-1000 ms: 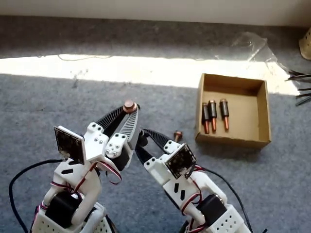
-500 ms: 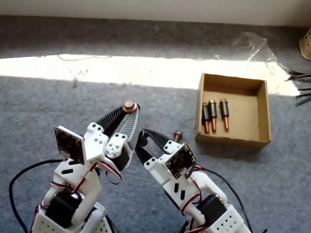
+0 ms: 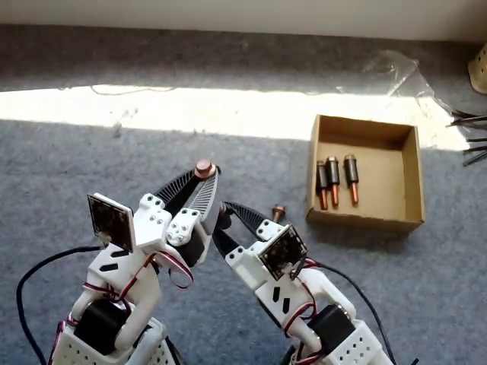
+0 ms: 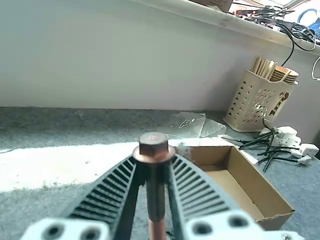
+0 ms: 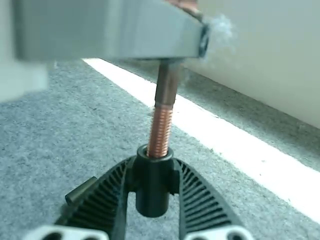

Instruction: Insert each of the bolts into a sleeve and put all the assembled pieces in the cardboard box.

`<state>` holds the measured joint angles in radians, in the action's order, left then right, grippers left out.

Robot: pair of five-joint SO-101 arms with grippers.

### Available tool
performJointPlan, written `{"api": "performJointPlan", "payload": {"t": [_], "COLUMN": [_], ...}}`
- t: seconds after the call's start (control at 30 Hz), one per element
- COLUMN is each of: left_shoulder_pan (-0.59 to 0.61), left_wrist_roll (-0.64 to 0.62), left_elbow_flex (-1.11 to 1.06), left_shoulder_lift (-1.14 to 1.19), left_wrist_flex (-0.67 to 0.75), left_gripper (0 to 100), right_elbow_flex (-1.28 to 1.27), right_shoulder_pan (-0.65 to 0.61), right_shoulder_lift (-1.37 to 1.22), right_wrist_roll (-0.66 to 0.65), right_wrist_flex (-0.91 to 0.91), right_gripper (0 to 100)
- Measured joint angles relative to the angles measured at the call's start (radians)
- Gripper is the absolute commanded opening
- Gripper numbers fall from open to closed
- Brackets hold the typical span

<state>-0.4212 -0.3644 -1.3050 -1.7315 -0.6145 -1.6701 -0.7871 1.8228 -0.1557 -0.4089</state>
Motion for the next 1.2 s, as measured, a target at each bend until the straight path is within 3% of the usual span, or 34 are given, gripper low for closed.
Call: {"api": "performJointPlan", "payload": {"t": [0.47, 1.2], "left_shoulder_pan": [-0.008, -0.009], "left_wrist_roll": [-0.006, -0.006], "left_elbow_flex": [0.002, -0.069], "left_shoulder_lift": [-0.015, -0.015], "left_wrist_flex": [-0.166, -0.178], "left_gripper": [1, 1], "right_elbow_flex": [0.0, 0.0], "right_shoulder_pan": [-0.005, -0.003], "right_shoulder_lift": [-0.002, -0.002], "right_wrist_roll": [-0.002, 0.0], "right_wrist_flex": [-0.002, -0.005], "right_gripper": [0.4, 0.4]}}
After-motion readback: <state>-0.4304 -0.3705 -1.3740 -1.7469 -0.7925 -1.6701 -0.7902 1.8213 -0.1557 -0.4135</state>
